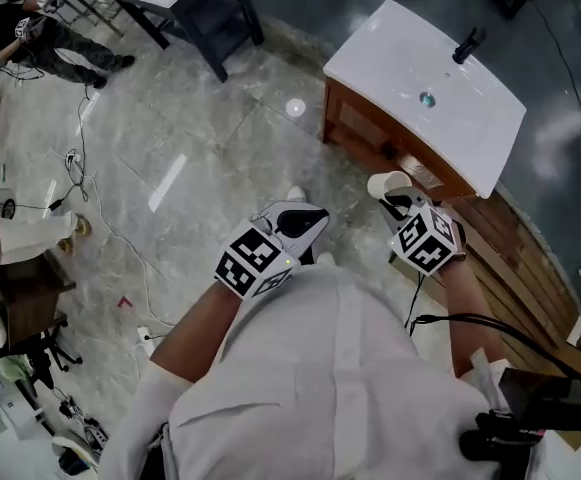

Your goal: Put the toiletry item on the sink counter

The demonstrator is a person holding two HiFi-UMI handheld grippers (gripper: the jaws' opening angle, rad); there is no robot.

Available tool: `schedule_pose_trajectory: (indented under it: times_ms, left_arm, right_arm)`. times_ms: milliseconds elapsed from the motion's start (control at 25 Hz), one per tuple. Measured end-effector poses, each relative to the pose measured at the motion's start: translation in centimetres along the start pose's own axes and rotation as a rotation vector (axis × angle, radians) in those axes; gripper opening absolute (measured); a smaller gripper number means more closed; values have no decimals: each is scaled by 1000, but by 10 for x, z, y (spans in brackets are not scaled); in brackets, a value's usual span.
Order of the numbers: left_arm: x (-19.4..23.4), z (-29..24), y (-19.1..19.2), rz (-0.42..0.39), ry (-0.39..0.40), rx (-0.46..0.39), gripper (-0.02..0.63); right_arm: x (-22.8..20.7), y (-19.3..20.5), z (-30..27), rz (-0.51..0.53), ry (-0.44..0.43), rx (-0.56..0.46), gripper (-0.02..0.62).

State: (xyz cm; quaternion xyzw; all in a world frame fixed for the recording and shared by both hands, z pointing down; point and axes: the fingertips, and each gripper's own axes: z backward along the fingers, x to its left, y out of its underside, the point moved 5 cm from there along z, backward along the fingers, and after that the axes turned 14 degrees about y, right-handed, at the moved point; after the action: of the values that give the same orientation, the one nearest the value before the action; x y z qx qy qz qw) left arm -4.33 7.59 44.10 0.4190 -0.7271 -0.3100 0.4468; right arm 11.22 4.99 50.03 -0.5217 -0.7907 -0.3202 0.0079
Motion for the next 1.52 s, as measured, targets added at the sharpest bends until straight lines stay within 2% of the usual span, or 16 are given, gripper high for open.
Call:
schedule_pose_trajectory:
  times_ms: [240,400,640,800,1000,1240,1520]
  left_arm:
    - [85,5,-44,-47,74,5,6]
    - [132,16,-70,-76,110,12,6]
    - [184,17,-86,-86,122,28,6]
    - [207,25,-96,-52,92,4,6]
    - [239,21,-112,-12,11,-20,6]
    - [253,14,-138,44,-99,-79,6]
    - [268,-4,-154,108,-207,-116,6]
  right_arm:
    - [-74,-28,-41,-48,45,58,11]
    - [-124,-48,-73,-41,72,97,11]
    - [-199,-50,-116,-44,118,132,11]
    - [-251,-50,-145,-26,117,153,11]
    - [-324,-44,-189,-26,120,146,11]
    - [-393,-37,-226,-30,96,135,11]
    - [-468,-18,-276,-22,70,179,11]
